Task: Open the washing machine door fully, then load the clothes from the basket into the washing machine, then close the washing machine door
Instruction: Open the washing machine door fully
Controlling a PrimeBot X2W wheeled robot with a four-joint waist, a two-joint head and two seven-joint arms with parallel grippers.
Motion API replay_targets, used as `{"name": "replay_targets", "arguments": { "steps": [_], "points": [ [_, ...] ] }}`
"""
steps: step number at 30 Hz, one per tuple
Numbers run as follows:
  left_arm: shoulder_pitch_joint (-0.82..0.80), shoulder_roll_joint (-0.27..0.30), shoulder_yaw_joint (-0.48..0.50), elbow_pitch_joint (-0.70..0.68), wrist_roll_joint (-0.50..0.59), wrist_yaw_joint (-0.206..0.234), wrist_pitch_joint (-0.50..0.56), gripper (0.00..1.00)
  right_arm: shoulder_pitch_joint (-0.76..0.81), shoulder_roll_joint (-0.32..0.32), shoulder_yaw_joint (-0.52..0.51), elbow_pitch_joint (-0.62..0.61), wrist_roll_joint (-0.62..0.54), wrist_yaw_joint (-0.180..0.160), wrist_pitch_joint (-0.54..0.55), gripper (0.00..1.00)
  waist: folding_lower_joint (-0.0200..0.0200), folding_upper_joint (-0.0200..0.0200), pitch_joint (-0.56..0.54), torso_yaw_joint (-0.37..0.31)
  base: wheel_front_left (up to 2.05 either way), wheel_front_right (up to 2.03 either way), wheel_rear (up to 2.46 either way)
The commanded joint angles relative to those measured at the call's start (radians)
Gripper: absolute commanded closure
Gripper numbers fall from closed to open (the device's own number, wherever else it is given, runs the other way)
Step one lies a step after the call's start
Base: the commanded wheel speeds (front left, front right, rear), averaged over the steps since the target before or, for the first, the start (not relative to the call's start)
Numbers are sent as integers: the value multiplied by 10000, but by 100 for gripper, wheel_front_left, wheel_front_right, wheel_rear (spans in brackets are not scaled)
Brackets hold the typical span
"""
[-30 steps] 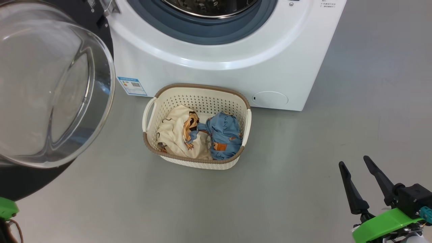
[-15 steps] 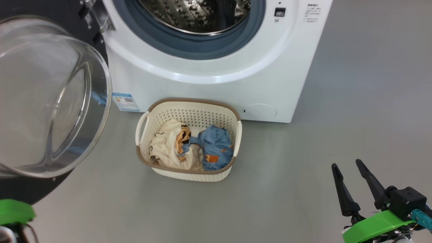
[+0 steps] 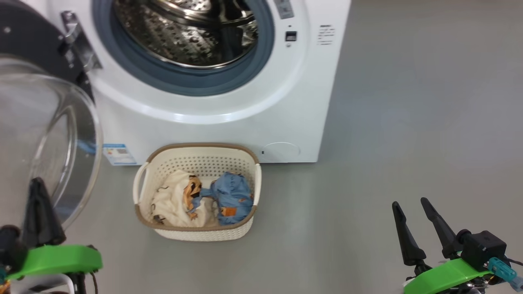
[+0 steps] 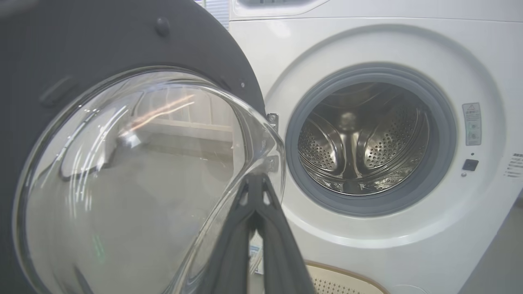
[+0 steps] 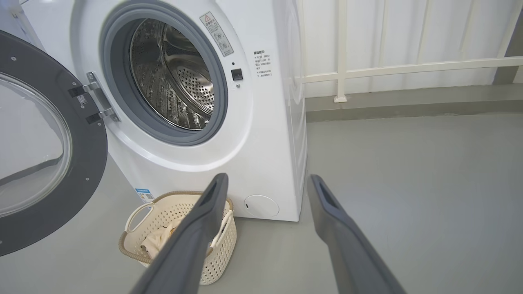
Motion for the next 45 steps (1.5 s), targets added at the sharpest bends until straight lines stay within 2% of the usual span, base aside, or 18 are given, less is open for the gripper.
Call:
{"name": "replay_targets", "arguments": {
  "steps": [1, 5, 6, 9, 10, 11, 15, 23, 30, 45],
  "points": [
    [87, 204, 231, -440, 75, -31, 44, 100, 36, -39, 242, -254, -32, 16, -120, 0, 0, 0, -240, -500, 0, 0, 0],
    [473, 121, -23, -741, 70, -60, 180, 100, 81, 27, 300, -309, -45, 16, -120, 0, 0, 0, -322, -937, 0, 0, 0],
    [570, 83, -64, -797, 16, -46, 189, 91, 93, 38, 307, -334, -50, 16, -120, 0, 0, 0, -351, -1039, 0, 0, 0],
    [933, -9, -220, -932, -52, 39, 181, 54, 141, 83, 361, -399, -54, 16, -120, 0, 0, 0, -463, -1340, 0, 0, 0],
    [1064, -35, -285, -975, -61, 70, 179, 32, 154, 92, 392, -421, -57, 16, -120, 0, 0, 0, -493, -1436, 0, 0, 0],
    [1197, -60, -347, -1020, -73, 110, 172, 0, 162, 101, 426, -440, -57, 16, -120, 0, 0, 0, -527, -1536, 0, 0, 0],
    [1699, -126, -596, -1142, -133, 202, 133, 0, 209, 113, 500, -513, -55, 16, -120, 0, 0, 0, -640, -1859, 0, 0, 0],
    [2126, -166, -1183, -1152, -13, 194, 141, 0, 300, 86, 493, -678, -26, 16, -120, 0, 0, 0, -690, -2017, 0, 0, 0],
    [2518, -202, -1533, -973, -168, 257, 32, 0, 368, 145, 512, -898, -77, 16, -120, 0, 0, 0, -748, -1949, 0, 0, 0],
    [2743, -39, -1602, -536, -31, 450, -93, 0, 522, 188, 484, -874, -143, 16, -120, 0, 0, 0, -932, -1741, 0, 0, 0]
  ]
}}
